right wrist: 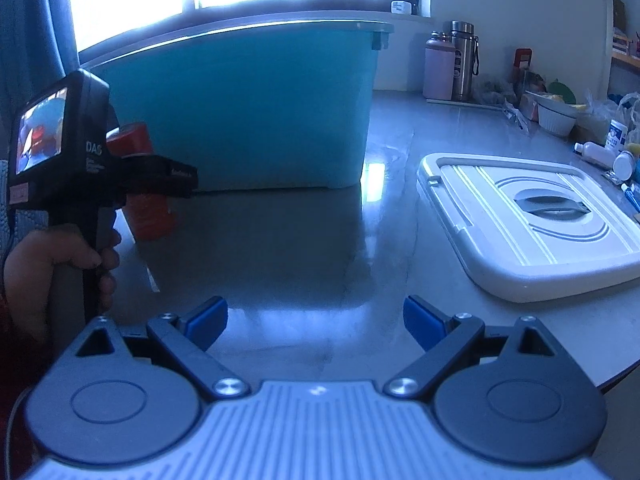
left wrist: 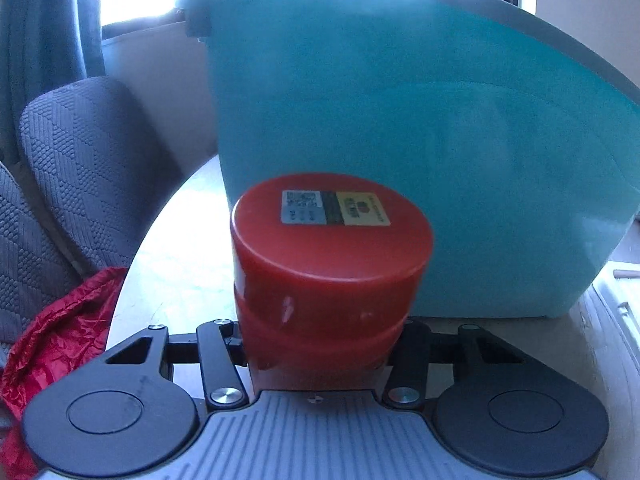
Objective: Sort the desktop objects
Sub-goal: 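Lift the red canister with the left tool over the teal tub, then lower the red canister into the tub and open the left tool, then withdraw both tools from the tub toward the white lid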
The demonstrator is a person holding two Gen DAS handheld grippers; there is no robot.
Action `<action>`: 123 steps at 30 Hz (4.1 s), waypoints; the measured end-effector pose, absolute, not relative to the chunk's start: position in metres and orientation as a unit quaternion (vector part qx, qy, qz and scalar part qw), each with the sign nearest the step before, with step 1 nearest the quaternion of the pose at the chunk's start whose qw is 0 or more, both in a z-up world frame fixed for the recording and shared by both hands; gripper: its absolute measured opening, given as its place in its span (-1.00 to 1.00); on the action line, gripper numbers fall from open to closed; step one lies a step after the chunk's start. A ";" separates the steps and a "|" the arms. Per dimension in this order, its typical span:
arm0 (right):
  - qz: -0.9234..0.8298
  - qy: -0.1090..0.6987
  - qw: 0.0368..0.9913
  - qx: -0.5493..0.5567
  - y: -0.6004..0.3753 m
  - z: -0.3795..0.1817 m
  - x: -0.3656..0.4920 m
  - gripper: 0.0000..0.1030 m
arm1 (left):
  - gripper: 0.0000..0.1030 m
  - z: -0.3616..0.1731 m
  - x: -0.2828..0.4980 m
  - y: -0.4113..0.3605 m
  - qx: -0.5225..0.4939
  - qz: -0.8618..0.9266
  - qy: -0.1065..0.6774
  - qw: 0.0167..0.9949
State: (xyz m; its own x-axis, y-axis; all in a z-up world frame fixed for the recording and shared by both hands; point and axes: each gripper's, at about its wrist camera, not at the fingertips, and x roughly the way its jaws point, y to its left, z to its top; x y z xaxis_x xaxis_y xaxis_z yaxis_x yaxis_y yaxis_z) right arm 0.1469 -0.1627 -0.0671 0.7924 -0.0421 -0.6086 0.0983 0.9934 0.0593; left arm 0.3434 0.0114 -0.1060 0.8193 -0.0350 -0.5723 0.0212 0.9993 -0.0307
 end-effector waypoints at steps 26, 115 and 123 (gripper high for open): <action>-0.030 0.269 0.962 0.035 -0.168 0.010 0.138 0.84 | -0.02 0.016 0.280 0.002 0.002 -0.007 0.277 0.961; -0.056 0.237 0.969 0.043 -0.184 0.083 0.148 0.87 | 0.78 0.097 0.278 0.006 0.034 -0.008 0.303 0.953; -0.029 0.243 0.970 0.000 -0.214 0.060 0.113 0.87 | 0.78 0.058 0.193 -0.025 0.014 0.010 0.295 0.955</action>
State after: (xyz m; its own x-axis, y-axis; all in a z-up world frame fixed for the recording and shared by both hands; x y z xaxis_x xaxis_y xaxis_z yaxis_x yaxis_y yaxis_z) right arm 0.1130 -0.2145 0.0599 0.8804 -0.0567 -0.4709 0.0566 0.9983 -0.0144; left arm 0.1929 -0.0248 0.0578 0.8258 0.0282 -0.5633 -0.0117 0.9994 0.0328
